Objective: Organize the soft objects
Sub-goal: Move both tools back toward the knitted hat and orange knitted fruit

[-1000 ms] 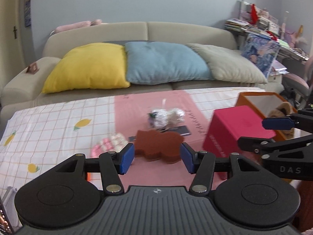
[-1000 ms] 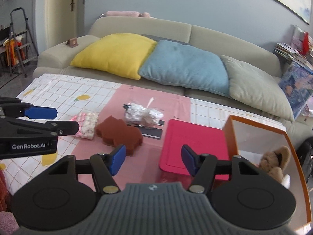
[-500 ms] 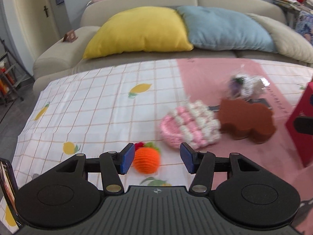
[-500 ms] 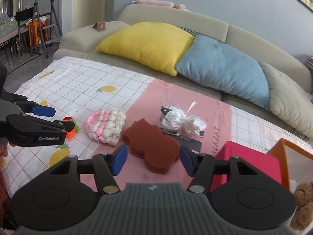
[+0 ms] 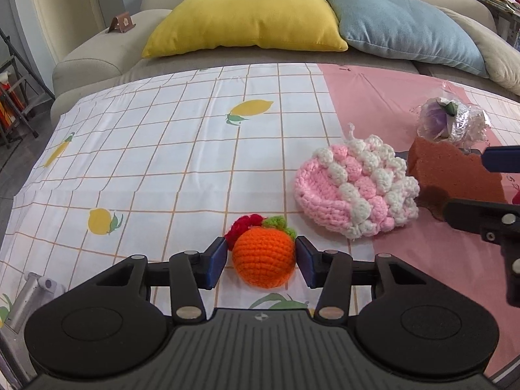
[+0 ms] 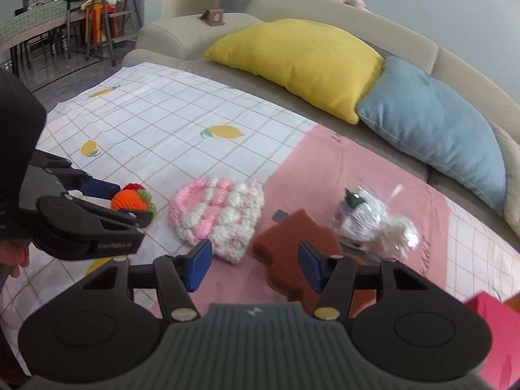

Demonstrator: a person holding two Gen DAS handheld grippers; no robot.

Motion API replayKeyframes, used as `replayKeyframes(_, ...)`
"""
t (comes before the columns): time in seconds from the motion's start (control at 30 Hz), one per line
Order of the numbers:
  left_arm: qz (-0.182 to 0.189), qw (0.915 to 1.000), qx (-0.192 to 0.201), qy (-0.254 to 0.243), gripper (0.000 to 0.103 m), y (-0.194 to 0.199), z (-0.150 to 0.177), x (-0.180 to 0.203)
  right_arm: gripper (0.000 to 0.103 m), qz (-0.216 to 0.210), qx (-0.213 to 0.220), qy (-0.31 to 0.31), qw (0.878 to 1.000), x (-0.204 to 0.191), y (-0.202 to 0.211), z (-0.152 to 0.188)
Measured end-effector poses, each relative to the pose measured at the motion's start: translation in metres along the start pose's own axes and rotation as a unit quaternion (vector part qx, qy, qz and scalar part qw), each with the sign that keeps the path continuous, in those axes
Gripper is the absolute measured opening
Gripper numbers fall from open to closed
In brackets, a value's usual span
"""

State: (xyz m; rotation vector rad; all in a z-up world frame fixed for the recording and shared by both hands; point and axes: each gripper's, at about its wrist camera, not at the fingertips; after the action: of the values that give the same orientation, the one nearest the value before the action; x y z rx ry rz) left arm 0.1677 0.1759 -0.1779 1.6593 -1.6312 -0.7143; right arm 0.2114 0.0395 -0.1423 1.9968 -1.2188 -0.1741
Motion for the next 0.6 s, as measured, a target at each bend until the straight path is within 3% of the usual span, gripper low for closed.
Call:
replayKeyframes(0.13, 0.003, 1.0, 0.007, 0.005, 0.047, -0.002, -0.002, -0.002, 0.058, -0.014, 0.003, 0.021, 1.0, -0.015, -0.013, -0.007)
replayKeyframes(0.23, 0.002, 0.9999, 0.013, 0.01, 0.046, -0.002, -0.002, -0.005, 0.06, -0.014, -0.003, 0.038, 0.999, -0.025, -0.024, -0.008)
replayKeyframes(0.37, 0.001, 0.9993, 0.027, 0.026, 0.046, 0.001, -0.003, -0.01, 0.069, -0.012, 0.005, 0.07, 0.997, -0.038, -0.035, -0.007)
replayKeyframes(0.6, 0.0, 0.999, 0.034, 0.03, 0.046, 0.002, -0.004, -0.011, 0.07, -0.026, 0.025, 0.104, 0.994, -0.048, -0.046, -0.009)
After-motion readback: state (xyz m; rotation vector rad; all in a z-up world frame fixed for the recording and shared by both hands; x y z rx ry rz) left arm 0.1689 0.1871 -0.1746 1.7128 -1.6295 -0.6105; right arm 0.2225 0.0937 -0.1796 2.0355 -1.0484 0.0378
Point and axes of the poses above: each gripper's, at about its wrist camera, not at the fingertips, and y roughly against the way its jaws point, x to its right, z to its underside, and after that the axes turned 13 degrees about z, right-handed
